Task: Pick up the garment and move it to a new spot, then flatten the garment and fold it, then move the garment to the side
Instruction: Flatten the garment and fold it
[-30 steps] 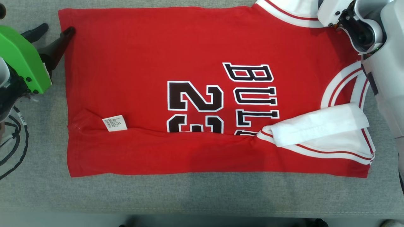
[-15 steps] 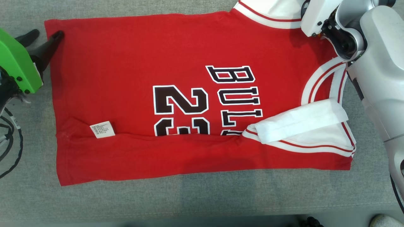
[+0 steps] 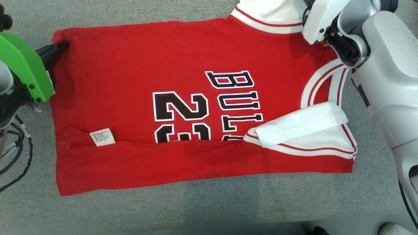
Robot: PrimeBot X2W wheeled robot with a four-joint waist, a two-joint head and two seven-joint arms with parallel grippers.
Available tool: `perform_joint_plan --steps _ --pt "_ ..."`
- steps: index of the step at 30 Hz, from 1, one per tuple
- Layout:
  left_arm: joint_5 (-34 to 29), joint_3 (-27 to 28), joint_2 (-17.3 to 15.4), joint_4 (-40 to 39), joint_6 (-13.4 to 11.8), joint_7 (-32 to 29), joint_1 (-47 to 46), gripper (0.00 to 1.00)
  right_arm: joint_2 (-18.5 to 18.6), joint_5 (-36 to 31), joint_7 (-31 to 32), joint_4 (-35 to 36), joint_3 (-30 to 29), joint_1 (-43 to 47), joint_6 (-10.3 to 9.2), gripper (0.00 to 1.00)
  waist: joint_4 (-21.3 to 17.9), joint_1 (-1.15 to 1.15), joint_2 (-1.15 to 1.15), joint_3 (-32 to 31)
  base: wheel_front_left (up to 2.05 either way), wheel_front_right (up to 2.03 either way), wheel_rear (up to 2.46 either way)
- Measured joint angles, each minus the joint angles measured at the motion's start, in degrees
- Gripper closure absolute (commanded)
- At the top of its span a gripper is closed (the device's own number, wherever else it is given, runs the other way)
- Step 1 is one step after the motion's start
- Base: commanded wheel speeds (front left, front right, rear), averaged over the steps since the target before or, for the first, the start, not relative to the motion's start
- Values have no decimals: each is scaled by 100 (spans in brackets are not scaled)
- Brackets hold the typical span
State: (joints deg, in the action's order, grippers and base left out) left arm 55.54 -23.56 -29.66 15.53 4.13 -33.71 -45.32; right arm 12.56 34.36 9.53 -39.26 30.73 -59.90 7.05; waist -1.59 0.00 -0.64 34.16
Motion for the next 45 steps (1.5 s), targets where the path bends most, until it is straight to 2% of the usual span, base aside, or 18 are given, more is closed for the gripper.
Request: perform_joint_plan --steps 6,15,29,41,45 --pt "0 126 5 36 73 294 -1 100 14 62 -180 59 47 -1 1 100 -39 0 0 -83 0 0 0" --pt "77 308 52 102 151 717 42 100 275 255 -576 341 24 104 2 100 -25 0 0 -237 0 0 0" --pt "235 436 125 309 229 1225 655 100 411 770 -1110 1157 212 923 2 100 -36 0 0 -428 0 0 0" --pt "371 468 112 391 245 1462 894 100 894 859 -1260 1404 86 1237 9 100 -132 0 0 -648 0 0 0" --pt "371 465 113 400 292 1516 894 100 935 864 -1261 1477 77 1237 9 100 -138 0 0 -664 0 0 0"
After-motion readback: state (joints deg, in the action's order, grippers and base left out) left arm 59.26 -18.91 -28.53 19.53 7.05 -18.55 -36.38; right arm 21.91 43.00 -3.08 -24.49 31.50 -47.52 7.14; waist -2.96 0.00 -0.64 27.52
